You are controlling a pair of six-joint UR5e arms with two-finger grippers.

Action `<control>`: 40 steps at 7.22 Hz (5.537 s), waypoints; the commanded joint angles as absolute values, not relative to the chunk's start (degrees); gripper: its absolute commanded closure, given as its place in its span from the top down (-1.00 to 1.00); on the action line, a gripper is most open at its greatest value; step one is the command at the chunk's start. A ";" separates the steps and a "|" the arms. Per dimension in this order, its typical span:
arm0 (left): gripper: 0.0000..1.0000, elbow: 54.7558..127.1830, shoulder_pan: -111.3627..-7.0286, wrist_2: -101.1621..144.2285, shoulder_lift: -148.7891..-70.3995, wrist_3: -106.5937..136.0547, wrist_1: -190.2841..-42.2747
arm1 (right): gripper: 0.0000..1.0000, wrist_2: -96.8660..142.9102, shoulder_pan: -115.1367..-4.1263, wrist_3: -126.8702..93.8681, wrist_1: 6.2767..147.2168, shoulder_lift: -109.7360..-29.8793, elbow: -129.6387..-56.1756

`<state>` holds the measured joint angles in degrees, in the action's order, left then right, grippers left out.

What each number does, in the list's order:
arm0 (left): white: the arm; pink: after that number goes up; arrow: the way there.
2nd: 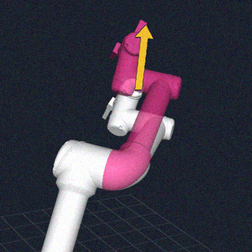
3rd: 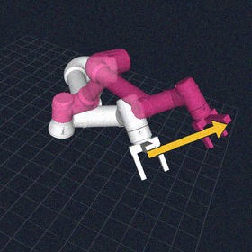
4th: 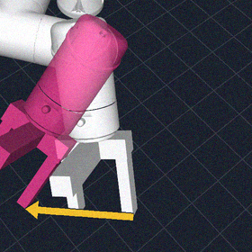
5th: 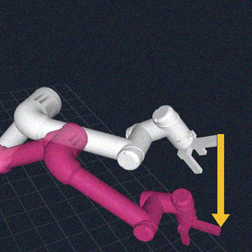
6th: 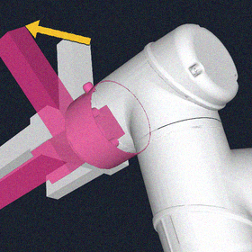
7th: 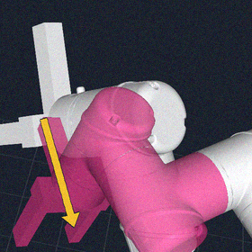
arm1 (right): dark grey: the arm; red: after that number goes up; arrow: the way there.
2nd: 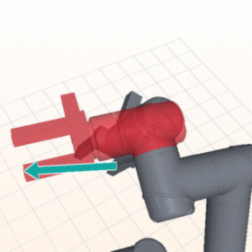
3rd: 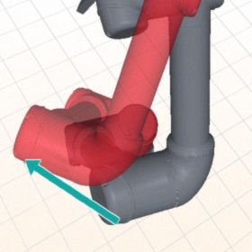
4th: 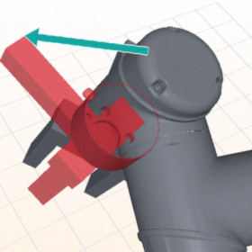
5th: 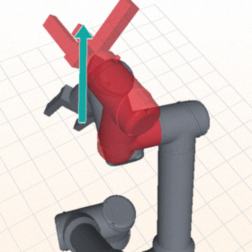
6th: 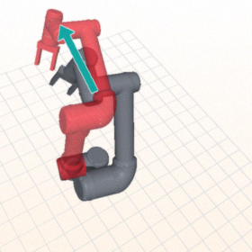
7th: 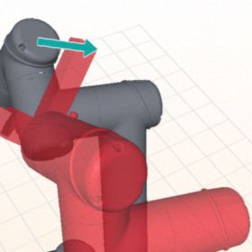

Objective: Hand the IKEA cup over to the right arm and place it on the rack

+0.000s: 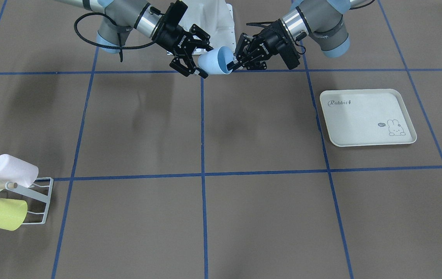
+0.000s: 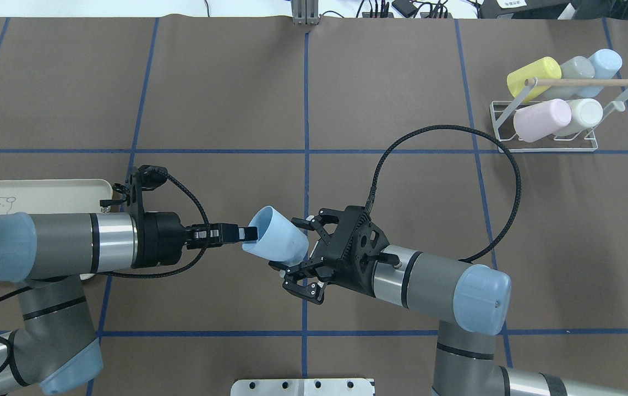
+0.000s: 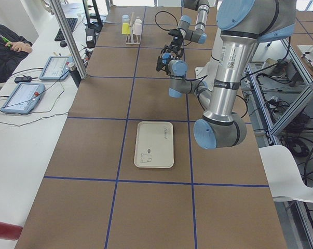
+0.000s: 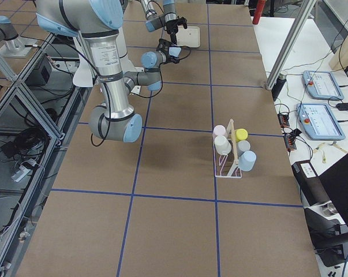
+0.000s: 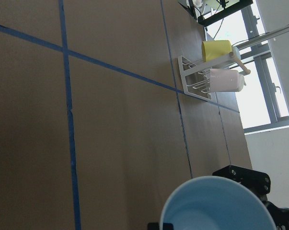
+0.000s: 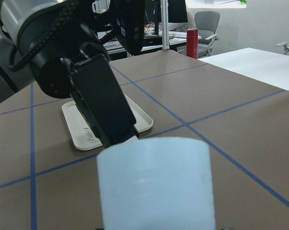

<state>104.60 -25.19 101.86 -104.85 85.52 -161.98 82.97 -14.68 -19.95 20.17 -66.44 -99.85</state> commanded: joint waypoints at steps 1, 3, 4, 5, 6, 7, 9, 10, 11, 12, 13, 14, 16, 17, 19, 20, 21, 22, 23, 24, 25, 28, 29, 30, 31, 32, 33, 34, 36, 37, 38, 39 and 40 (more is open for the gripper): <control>-1.00 104.59 -25.22 101.95 -104.85 85.52 -161.98 | 0.04 82.97 -14.59 -20.13 20.04 -66.53 -99.84; 0.65 104.68 -25.22 102.04 -104.94 85.43 -162.24 | -0.79 82.97 -14.59 -20.30 19.78 -66.53 -99.84; 1.00 104.94 -25.31 101.95 -104.85 85.43 -162.33 | -0.87 82.97 -14.68 -19.95 18.38 -66.88 -99.84; 1.00 105.12 -25.75 101.95 -104.85 85.43 -162.25 | -0.87 82.97 -14.68 -19.86 18.02 -66.97 -99.84; 1.00 105.20 -26.88 101.95 -104.24 85.34 -162.16 | -0.87 82.88 -14.85 -19.78 18.10 -66.97 -99.84; 1.00 105.21 -28.55 102.13 -102.06 83.78 -161.98 | -0.85 82.79 -15.72 -19.60 18.80 -67.06 -99.84; 1.00 105.64 -31.97 102.30 -95.39 74.57 -161.55 | -1.00 83.06 -18.70 -18.81 26.23 -67.15 -99.84; 1.00 105.82 -34.69 102.39 -92.23 68.61 -159.63 | -1.00 82.97 -20.29 -17.76 30.37 -67.15 -99.93; 1.00 105.91 -36.98 102.65 -89.50 62.03 -157.17 | -1.00 83.06 -22.48 -14.62 36.07 -67.76 -100.71; 1.00 105.91 -39.61 102.92 -86.60 56.83 -155.93 | -1.00 82.88 -23.54 -10.67 42.21 -69.33 -103.16; 1.00 105.82 -41.73 103.53 -82.83 50.43 -155.83 | -1.00 82.88 -26.16 -8.98 49.41 -70.65 -106.32; 1.00 105.73 -45.75 106.41 -79.66 42.70 -155.74 | -1.00 82.88 -28.71 -5.22 60.71 -70.75 -110.52; 1.00 103.55 -55.68 116.42 -78.58 31.15 -155.65 | -1.00 82.62 -34.50 1.82 85.57 -71.18 -119.66; 1.00 103.27 -55.98 116.45 -78.57 31.11 -155.65 | -1.00 82.44 -36.98 7.85 96.48 -71.54 -124.67; 1.00 103.27 -55.90 116.37 -78.66 31.81 -155.74 | -1.00 77.29 -38.76 15.78 116.46 -71.63 -130.85; 1.00 103.18 -55.90 116.28 -78.66 31.82 -155.74 | -1.00 74.82 -39.72 19.30 122.98 -73.37 -132.70; 1.00 102.92 -55.81 116.28 -78.75 31.90 -155.74 | -1.00 74.36 -42.95 25.51 128.18 -74.26 -133.76; 1.00 102.92 -55.72 116.28 -78.84 31.99 -155.74 | -1.00 70.79 -44.54 31.32 132.23 -74.96 -133.68; 1.00 102.92 -55.72 116.28 -78.84 32.95 -155.92 | -1.00 64.92 -44.30 32.07 133.06 -79.15 -133.51; 1.00 102.92 -55.72 116.28 -78.92 34.00 -156.09 | -1.00 63.56 -44.21 32.60 132.72 -80.67 -133.07; 1.00 102.92 -55.64 116.28 -79.10 34.10 -156.09 | -1.00 63.46 -44.12 33.48 132.54 -80.07 -131.76; 1.00 101.87 -55.63 116.28 -79.45 34.10 -156.36 | -1.00 60.14 -44.47 33.75 131.40 -78.48 -129.74; 1.00 101.87 -55.63 116.28 -79.45 34.10 -156.36 | -1.00 58.38 -44.47 33.92 131.40 -79.01 -129.03; 1.00 101.95 -55.63 116.28 -79.54 34.10 -156.36 | -1.00 57.32 -44.47 34.01 131.31 -79.54 -127.81; 1.00 101.95 -55.63 116.28 -79.54 34.10 -156.44 | -1.00 56.17 -44.39 34.10 130.87 -79.54 -125.70; 1.00 101.95 -55.63 116.28 -79.54 34.10 -156.45 | -1.00 55.29 -44.38 35.49 127.74 -80.15 -123.42; 1.00 101.95 -55.63 116.37 -79.54 34.45 -156.45 | -1.00 55.11 -44.47 38.90 122.83 -81.03 -120.96; 1.00 102.13 -55.63 116.37 -79.54 35.93 -156.53 | -1.00 55.02 -44.39 39.20 116.17 -82.69 -117.20; 1.00 102.13 -55.55 116.37 -79.63 36.21 -156.53 | -1.00 55.02 -44.47 43.65 105.24 -84.63 -111.64; 1.00 102.13 -55.55 116.28 -79.63 36.30 -156.53 | -1.00 55.11 -44.56 43.86 101.64 -86.38 -110.66; 1.00 102.13 -55.46 116.28 -79.72 37.08 -156.53 | -1.00 55.46 -44.56 44.03 98.90 -87.18 -109.78; 1.00 102.13 -55.46 116.28 -79.72 37.18 -156.53 | -1.00 55.46 -44.56 45.60 98.27 -87.10 -109.17; 1.00 102.13 -55.46 116.28 -79.72 37.18 -156.53 | -1.00 55.46 -45.08 47.53 98.17 -87.01 -109.25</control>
